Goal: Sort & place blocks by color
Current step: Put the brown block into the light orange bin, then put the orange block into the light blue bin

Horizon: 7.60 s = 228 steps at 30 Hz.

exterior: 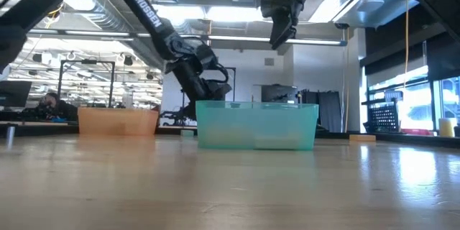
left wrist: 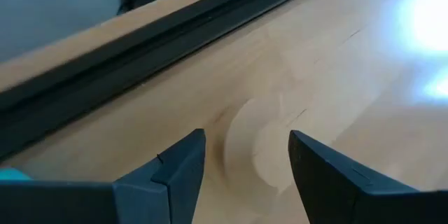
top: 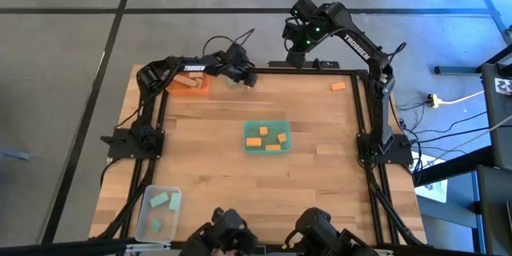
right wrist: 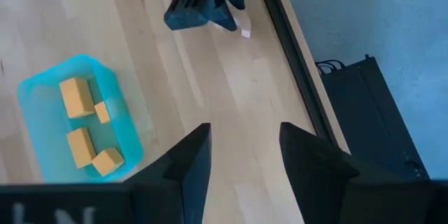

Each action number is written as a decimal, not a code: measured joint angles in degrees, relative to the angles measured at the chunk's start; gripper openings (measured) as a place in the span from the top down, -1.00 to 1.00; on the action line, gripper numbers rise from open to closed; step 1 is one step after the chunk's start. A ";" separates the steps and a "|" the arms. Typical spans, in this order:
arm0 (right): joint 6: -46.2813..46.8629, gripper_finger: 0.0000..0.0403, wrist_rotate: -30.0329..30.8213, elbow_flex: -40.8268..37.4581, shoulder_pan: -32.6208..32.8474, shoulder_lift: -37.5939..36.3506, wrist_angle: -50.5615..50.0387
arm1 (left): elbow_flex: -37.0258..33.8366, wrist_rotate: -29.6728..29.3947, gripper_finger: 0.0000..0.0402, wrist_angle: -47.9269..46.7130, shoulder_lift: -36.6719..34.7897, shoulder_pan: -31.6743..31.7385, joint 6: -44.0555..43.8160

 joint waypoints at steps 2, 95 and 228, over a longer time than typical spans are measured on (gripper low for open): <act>0.02 0.16 0.00 0.00 0.00 0.00 0.00 | 3.68 -1.85 0.02 -5.94 1.17 -0.42 3.17; -4.08 0.16 -0.07 -0.02 0.02 0.07 2.78 | 0.11 -28.50 0.71 -51.09 -17.39 7.78 10.16; -0.91 0.16 26.43 -54.84 -19.55 0.07 21.46 | 24.11 -17.43 0.43 -51.61 -17.39 3.74 16.48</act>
